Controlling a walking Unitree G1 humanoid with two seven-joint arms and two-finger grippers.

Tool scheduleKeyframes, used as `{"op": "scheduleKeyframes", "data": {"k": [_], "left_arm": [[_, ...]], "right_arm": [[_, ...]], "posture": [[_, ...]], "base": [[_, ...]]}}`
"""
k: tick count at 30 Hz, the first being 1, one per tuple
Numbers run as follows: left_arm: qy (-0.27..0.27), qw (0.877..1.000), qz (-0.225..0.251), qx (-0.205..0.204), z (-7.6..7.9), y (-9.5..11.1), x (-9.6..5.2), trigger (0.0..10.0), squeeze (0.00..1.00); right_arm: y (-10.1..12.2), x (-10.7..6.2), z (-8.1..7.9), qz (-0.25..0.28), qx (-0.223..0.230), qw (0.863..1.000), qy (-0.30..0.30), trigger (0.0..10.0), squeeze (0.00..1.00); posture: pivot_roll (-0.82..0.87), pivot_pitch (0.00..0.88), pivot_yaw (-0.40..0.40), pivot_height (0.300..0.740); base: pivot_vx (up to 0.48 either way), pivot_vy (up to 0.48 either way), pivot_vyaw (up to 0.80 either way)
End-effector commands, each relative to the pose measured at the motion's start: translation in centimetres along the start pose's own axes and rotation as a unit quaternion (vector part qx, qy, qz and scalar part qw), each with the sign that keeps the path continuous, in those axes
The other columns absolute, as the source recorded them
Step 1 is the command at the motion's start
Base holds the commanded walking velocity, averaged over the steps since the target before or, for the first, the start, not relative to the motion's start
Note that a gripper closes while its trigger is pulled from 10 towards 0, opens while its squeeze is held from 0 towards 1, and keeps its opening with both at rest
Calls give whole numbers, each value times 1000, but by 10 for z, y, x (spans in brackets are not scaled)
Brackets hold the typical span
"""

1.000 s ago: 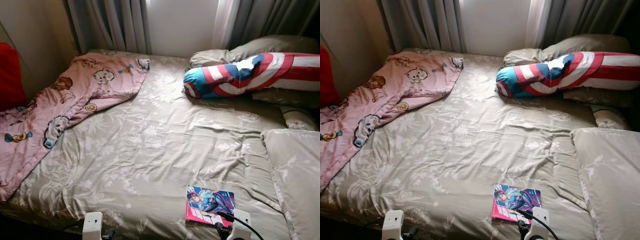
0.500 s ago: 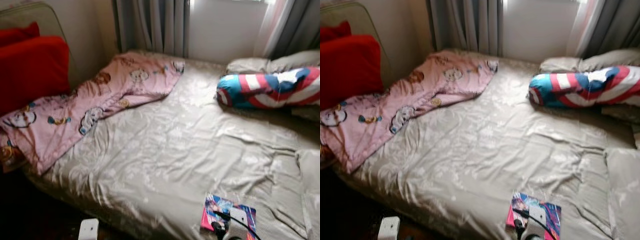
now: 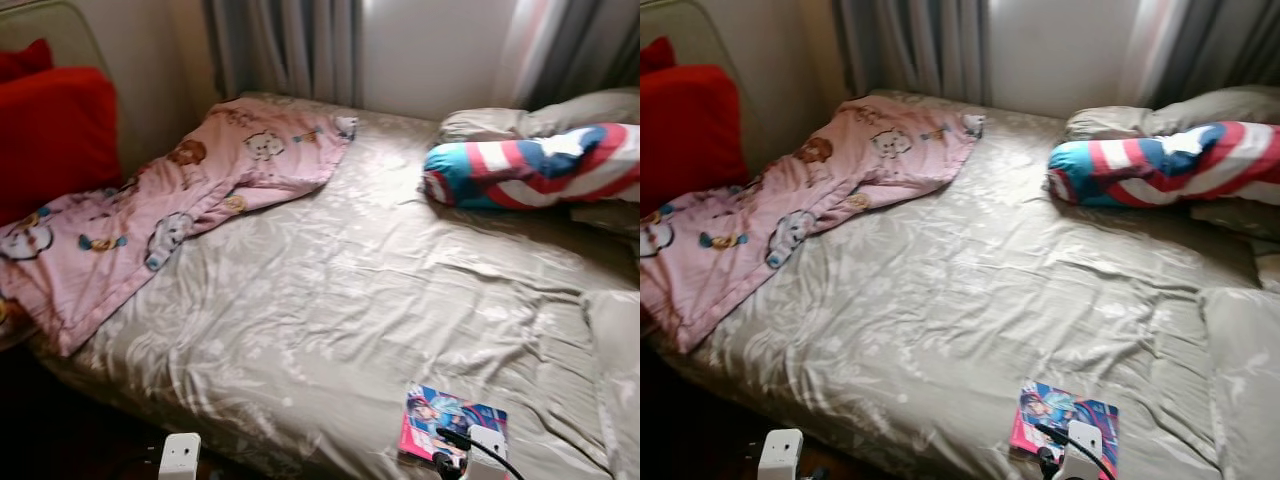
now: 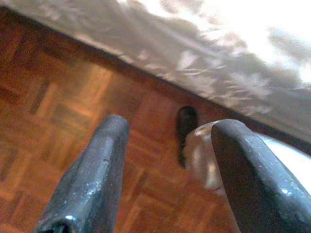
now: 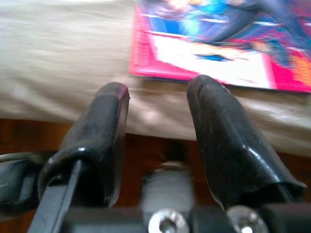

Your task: Clean up the room

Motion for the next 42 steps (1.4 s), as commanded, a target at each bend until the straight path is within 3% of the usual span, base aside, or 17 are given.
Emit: {"op": "scheduleKeyframes", "data": {"k": [1, 7, 20, 42], "left_arm": [[-1, 1000, -10, 4, -1, -4, 0, 10000, 0], [-1, 1000, -12, 5, 0, -4, 0, 10000, 0], [-3, 1000, -11, 7, 0, -2, 0, 10000, 0], [-3, 1000, -12, 6, 1, -3, 0, 10000, 0]], "right_arm": [[-8, -4, 10, -4, 3, 1000, -9, 10000, 0], [-15, -8, 26, -10, 35, 999, -33, 10000, 0], [-14, -7, 21, -8, 37, 999, -26, 10000, 0], [-19, -8, 25, -16, 41, 998, -35, 10000, 0]], "posture": [[49, 116, -12, 740], [52, 122, -12, 740], [56, 127, -9, 740], [62, 129, -13, 740]], "base": [[0, 349, 788], [0, 350, 523], [0, 350, 0], [0, 359, 0]]}}
Point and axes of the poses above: a point about 5 cm out from each wrist's last joint towards the gripper, its own x axis pointing out of the wrist towards the gripper, its own y axis along the axis of the wrist's last joint, z = x × y, the point moved 5 cm from there along x, pointing out of the wrist towards the gripper, and after that the axes turned 5 degrees about -x, right-handed, at the moved point
